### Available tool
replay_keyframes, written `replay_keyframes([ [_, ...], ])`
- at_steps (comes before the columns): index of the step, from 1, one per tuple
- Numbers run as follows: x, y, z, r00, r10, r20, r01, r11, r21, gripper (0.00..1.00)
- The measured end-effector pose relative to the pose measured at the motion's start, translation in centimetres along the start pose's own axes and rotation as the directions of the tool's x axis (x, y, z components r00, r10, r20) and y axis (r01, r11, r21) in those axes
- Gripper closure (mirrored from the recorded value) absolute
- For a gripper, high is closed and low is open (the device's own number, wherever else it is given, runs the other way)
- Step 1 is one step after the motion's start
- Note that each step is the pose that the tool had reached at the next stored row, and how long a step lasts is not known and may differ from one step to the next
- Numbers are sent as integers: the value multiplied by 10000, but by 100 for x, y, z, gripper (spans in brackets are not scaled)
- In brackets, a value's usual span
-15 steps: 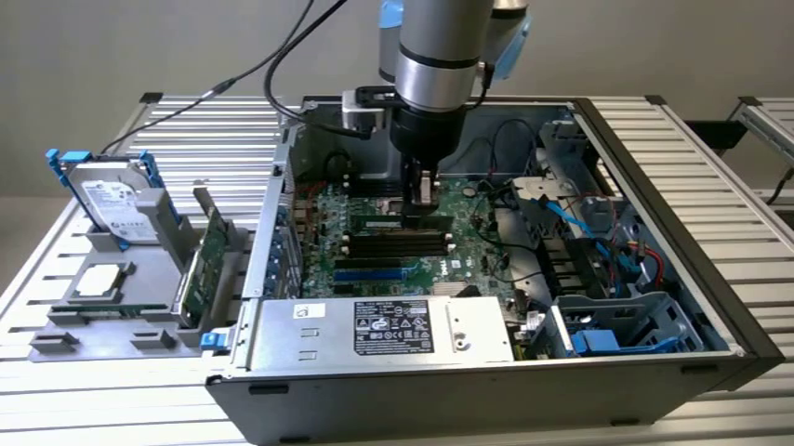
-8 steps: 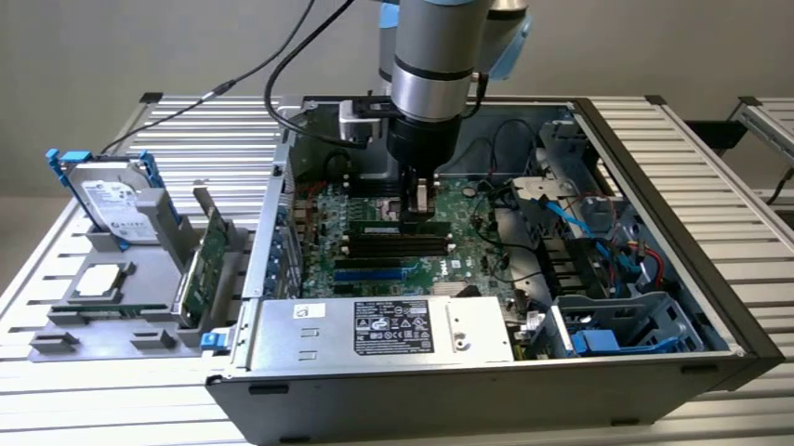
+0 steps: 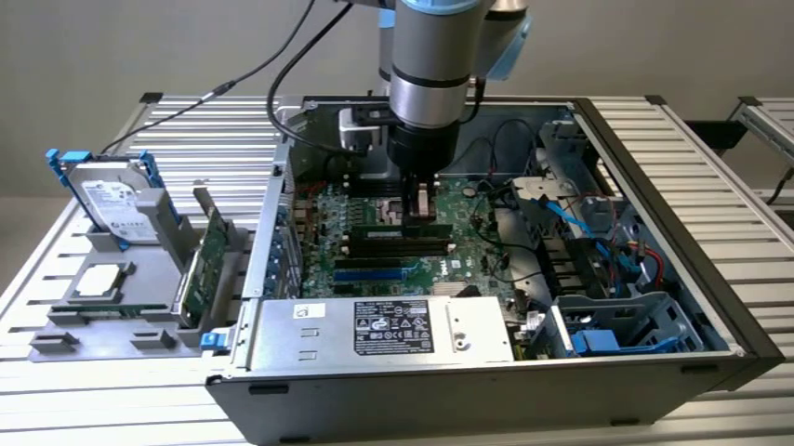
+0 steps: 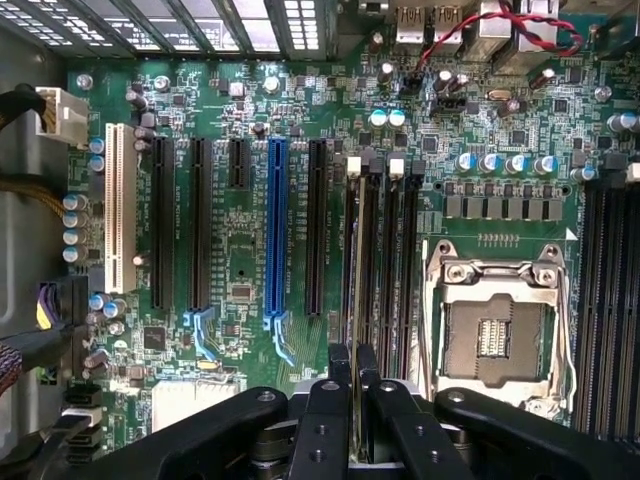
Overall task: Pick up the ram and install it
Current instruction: 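Insert the ram into the slot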
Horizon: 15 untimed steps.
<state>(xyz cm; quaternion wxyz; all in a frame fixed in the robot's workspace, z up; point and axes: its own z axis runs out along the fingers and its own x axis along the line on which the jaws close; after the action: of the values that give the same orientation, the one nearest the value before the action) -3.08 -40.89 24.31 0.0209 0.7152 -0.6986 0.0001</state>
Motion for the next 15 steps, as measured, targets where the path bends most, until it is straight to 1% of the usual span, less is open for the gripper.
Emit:
replay_keyframes([
  [4, 0, 1, 8, 9999, -154, 30, 154, 9999, 5, 86],
  [9, -1, 0, 27, 9998, -170, 39, 170, 9999, 6, 86],
  [15, -2, 0, 53, 9998, -173, 41, 173, 9998, -28, 86],
])
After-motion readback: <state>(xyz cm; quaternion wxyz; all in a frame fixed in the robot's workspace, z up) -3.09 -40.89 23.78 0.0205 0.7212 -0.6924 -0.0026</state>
